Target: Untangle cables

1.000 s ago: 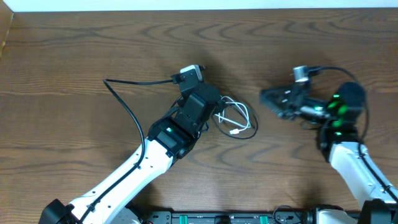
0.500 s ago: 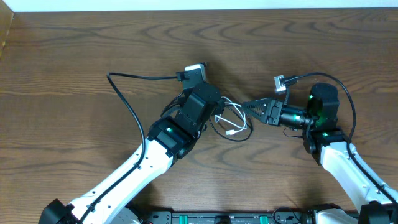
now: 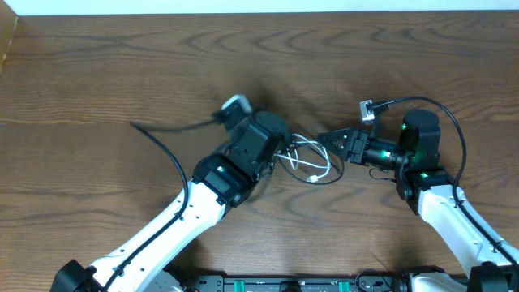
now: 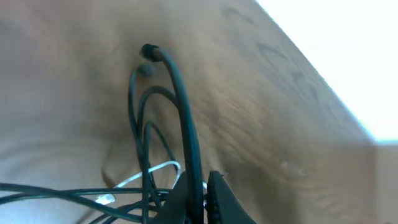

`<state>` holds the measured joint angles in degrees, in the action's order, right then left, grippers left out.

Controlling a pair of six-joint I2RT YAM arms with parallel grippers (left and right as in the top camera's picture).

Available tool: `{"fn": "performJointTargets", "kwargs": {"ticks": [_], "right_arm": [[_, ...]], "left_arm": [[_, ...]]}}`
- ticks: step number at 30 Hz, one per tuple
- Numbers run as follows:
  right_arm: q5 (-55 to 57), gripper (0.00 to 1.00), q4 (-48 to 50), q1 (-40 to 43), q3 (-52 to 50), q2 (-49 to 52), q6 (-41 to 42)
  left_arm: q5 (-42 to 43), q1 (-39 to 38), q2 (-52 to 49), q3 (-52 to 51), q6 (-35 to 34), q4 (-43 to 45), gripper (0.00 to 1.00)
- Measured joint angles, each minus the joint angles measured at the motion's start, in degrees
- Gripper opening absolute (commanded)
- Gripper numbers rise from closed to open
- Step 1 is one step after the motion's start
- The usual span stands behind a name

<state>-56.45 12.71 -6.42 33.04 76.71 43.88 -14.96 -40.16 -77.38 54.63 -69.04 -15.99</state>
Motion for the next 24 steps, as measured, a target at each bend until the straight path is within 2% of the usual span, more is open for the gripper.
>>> {"fn": "performJointTargets", "kwargs": {"ticks": [5, 8, 12, 16, 24], "right_arm": [[0.48, 0.62, -0.02, 4.13, 0.00, 0.00, -0.15], [-1.73, 0.62, -0.02, 7.96, 0.00, 0.00, -1.18], [-6.38, 0.63, -0.22, 12.72, 0.00, -1.11, -2.05], [-9.94, 0.63, -2.89, 13.75, 0.00, -5.03, -2.60], [-5.42, 0.63, -23.02, 9.62, 0.11, -14.53, -7.54]], "left_arm": [[1.01, 0.00, 0.00, 0.00, -18.71, -1.42, 0.08], [1.51, 0.00, 0.00, 0.00, -24.57, 0.07, 0.08], [1.75, 0.00, 0.00, 0.00, -30.69, 3.19, 0.08], [1.92, 0.00, 0.00, 0.00, -35.36, 4.37, 0.08], [2.29, 0.00, 0.00, 0.00, -41.11, 4.44, 0.08]]}}
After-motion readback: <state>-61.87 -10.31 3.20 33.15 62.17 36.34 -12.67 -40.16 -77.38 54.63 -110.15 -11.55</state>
